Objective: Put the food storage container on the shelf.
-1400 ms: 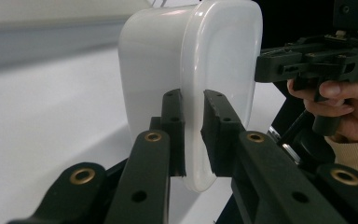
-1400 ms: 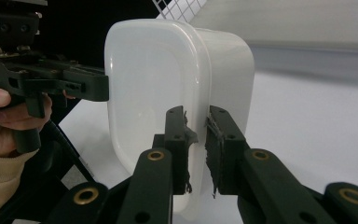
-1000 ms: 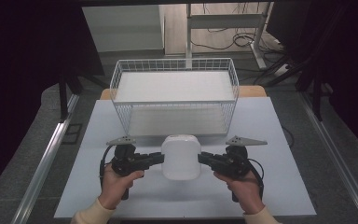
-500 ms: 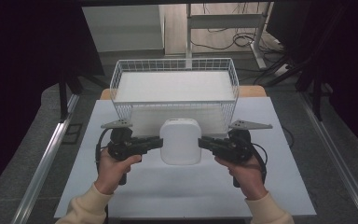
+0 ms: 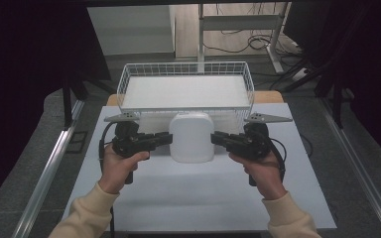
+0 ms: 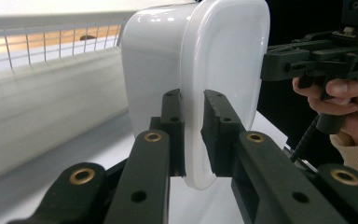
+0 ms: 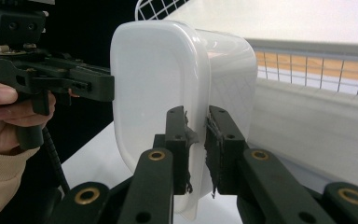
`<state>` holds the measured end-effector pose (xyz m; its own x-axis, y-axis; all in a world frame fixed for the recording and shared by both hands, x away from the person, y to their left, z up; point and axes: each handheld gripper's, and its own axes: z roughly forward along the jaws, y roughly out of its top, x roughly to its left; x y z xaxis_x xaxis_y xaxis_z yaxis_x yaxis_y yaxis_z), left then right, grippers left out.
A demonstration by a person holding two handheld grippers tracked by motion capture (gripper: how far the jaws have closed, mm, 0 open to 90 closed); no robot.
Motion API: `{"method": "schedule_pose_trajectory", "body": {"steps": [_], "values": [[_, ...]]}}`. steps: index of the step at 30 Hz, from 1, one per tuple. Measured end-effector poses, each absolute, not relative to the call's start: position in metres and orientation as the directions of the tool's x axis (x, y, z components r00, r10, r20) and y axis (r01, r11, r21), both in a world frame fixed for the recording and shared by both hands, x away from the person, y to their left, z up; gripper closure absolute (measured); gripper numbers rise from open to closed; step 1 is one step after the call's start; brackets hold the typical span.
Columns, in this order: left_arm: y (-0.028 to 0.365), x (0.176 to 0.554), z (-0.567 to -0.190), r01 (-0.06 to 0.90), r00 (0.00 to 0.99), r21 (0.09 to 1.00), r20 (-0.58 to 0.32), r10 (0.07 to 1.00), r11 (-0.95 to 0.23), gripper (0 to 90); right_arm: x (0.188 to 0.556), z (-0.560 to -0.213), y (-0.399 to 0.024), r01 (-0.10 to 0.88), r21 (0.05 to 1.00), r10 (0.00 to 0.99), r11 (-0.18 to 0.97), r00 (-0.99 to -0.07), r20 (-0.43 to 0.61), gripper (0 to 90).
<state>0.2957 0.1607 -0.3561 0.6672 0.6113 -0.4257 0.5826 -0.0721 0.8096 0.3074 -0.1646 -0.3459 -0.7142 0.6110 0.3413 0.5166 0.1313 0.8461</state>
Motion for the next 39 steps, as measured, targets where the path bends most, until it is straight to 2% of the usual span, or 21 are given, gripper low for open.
{"method": "schedule_pose_trajectory", "body": {"steps": [39], "values": [[0.172, 0.367, -0.299, 0.557, 0.676, 0.828, -0.406, 0.615, -0.066, 79.5, 0.377, -0.287, -0.152, 0.500, 0.857, 0.622, 0.127, -0.713, 0.323, 79.3]]}}
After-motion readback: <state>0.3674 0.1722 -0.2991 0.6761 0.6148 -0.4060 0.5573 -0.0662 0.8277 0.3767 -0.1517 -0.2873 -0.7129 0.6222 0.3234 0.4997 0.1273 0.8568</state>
